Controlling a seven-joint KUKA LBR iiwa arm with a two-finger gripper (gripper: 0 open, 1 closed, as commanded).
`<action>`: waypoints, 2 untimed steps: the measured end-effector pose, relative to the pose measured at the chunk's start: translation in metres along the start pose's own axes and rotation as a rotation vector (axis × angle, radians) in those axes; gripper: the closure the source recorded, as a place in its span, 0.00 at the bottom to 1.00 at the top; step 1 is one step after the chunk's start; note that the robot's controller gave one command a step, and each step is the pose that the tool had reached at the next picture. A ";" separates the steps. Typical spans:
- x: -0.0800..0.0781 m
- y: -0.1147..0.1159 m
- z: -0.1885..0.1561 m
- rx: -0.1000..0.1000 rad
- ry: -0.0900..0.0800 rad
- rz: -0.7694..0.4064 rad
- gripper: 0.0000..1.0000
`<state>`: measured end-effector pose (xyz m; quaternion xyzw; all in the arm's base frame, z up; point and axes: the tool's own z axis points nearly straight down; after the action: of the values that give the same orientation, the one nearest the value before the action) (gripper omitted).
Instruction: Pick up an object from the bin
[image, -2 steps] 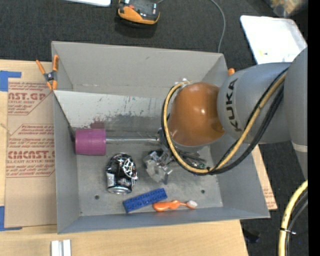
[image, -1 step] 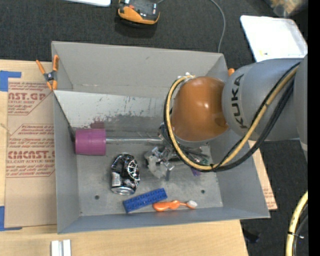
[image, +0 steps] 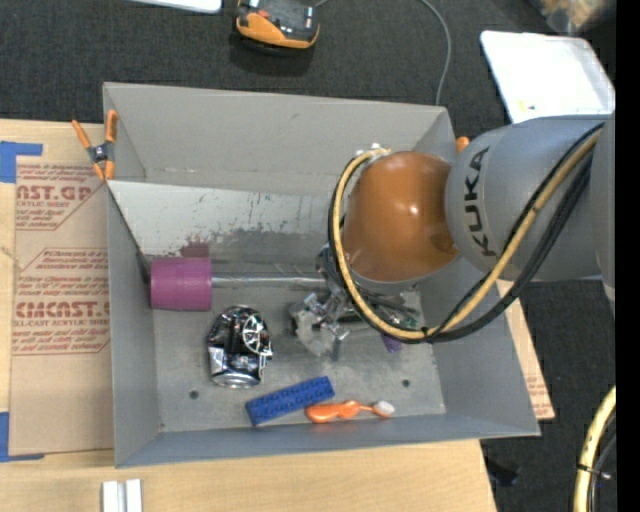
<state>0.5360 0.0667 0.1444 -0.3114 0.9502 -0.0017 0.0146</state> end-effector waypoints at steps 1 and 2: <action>0.000 0.000 -0.004 0.000 -0.001 0.000 1.00; -0.001 0.000 -0.005 0.000 -0.001 0.000 1.00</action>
Offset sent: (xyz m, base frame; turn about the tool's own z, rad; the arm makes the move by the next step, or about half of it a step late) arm 0.0001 0.0003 0.0031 -0.0003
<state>0.5362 0.0672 0.1492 -0.3114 0.9502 -0.0017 0.0154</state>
